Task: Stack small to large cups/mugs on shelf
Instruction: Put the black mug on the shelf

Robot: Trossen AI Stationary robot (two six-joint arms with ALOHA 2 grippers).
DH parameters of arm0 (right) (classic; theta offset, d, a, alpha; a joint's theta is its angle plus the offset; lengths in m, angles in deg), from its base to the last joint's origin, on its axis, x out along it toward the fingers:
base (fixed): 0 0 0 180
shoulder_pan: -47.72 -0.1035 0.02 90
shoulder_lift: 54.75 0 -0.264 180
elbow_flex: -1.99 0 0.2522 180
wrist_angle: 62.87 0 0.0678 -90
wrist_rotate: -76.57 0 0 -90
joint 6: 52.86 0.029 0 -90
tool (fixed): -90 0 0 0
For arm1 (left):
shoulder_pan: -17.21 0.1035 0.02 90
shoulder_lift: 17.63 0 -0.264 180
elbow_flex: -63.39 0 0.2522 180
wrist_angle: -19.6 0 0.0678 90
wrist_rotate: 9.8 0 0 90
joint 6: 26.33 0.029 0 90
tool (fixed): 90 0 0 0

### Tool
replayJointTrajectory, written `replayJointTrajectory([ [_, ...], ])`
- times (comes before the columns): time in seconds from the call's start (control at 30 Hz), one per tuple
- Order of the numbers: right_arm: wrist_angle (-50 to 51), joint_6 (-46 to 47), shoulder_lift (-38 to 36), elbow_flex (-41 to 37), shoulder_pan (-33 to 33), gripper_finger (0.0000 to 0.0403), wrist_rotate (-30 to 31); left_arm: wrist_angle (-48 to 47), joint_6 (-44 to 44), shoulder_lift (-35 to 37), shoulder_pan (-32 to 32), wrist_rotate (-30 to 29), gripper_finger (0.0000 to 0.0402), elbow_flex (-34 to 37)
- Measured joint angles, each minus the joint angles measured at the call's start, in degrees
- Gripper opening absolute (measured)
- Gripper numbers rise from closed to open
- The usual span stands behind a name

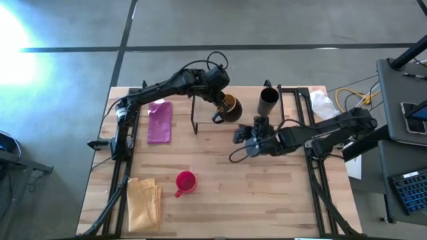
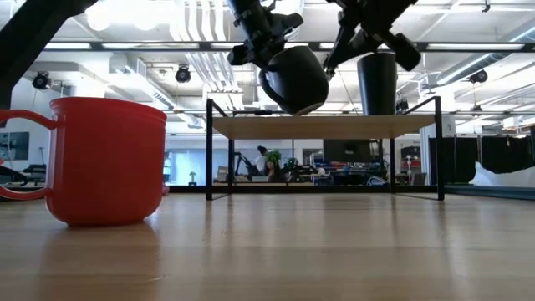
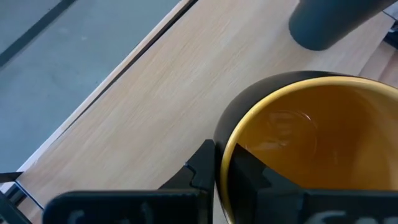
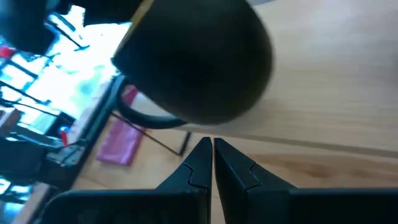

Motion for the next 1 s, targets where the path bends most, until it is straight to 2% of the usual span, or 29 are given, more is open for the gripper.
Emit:
replayJointTrajectory([
  [0.2, -7.2, -4.6, 0.0, -2.1, 1.0, 0.0008, -1.8, 0.3, 0.1, 0.0, 0.0, -0.4, 0.0008, 0.1],
  [0.43, -7.3, -4.6, 0.0, -2.7, 1.0, 0.0008, -1.3, 2.6, 0.1, 0.0, 0.0, -0.1, 0.0012, 0.1],
  [0.77, -7.2, -5.5, 0.0, -2.2, 1.0, 0.0009, 0.6, 3.1, 0.0, 0.0, 0.0, 0.5, 0.0054, 0.3],
  [1.0, -7.2, -6.0, 0.0, -2.2, 1.0, 0.0009, 0.6, 3.9, -0.1, 0.1, 0.0, 0.4, 0.0056, 0.3],
])
